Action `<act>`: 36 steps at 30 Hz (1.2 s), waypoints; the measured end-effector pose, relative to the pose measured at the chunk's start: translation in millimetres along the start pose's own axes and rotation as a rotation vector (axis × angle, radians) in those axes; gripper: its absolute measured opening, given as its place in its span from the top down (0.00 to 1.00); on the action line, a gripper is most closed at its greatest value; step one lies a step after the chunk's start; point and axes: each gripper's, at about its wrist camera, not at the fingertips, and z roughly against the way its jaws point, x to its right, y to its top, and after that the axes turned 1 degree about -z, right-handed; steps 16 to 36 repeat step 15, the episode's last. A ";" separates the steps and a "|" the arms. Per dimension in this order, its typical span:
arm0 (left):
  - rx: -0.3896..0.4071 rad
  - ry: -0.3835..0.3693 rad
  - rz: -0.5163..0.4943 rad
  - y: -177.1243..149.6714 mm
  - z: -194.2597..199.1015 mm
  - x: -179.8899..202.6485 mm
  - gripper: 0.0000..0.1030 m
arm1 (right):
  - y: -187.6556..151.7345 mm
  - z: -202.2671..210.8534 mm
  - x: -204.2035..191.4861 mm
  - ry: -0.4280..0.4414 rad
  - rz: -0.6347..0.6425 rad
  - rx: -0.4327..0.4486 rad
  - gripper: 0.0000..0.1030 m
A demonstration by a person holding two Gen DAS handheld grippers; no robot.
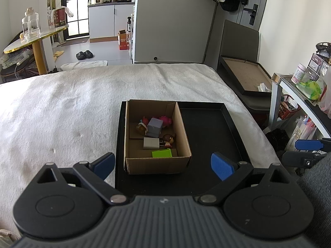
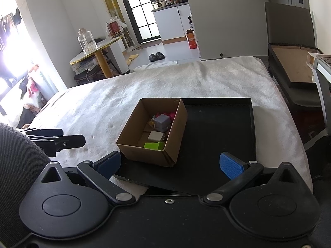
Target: Organize rigid objects
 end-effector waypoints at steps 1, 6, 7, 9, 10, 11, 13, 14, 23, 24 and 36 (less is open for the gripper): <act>-0.001 -0.001 0.001 0.3 0.0 -0.6 0.04 | -0.1 -0.2 0.0 0.002 -0.001 0.000 0.00; 0.001 0.001 0.001 -0.5 0.3 0.1 0.04 | -1.2 -0.6 0.3 0.006 -0.010 -0.001 0.00; 0.004 0.006 -0.002 -0.8 1.1 0.7 0.04 | -1.6 -0.8 0.0 0.007 -0.011 -0.001 0.00; 0.010 0.014 -0.009 -1.4 2.0 2.0 0.04 | -1.4 -0.8 0.7 0.007 -0.012 -0.002 0.00; 0.009 0.014 -0.010 -1.3 1.9 2.2 0.04 | -1.5 -0.9 0.7 0.008 -0.013 -0.002 0.00; 0.008 0.012 -0.009 -1.5 1.6 2.0 0.04 | -1.4 -0.8 0.9 0.008 -0.012 -0.002 0.00; 0.006 0.010 -0.006 -1.5 1.3 1.3 0.04 | -1.5 -0.9 0.8 0.008 -0.013 -0.003 0.00; 0.005 0.009 -0.005 -1.5 1.0 1.2 0.04 | -1.3 -0.7 1.1 0.008 -0.012 -0.002 0.00; 0.005 0.007 -0.005 -1.6 0.9 0.8 0.04 | -1.2 -0.8 1.3 0.008 -0.012 -0.002 0.00; 0.005 0.007 -0.005 -1.6 0.9 0.8 0.04 | -1.2 -0.8 1.3 0.008 -0.012 -0.002 0.00; 0.005 0.007 -0.005 -1.6 0.9 0.8 0.04 | -1.2 -0.8 1.3 0.008 -0.012 -0.002 0.00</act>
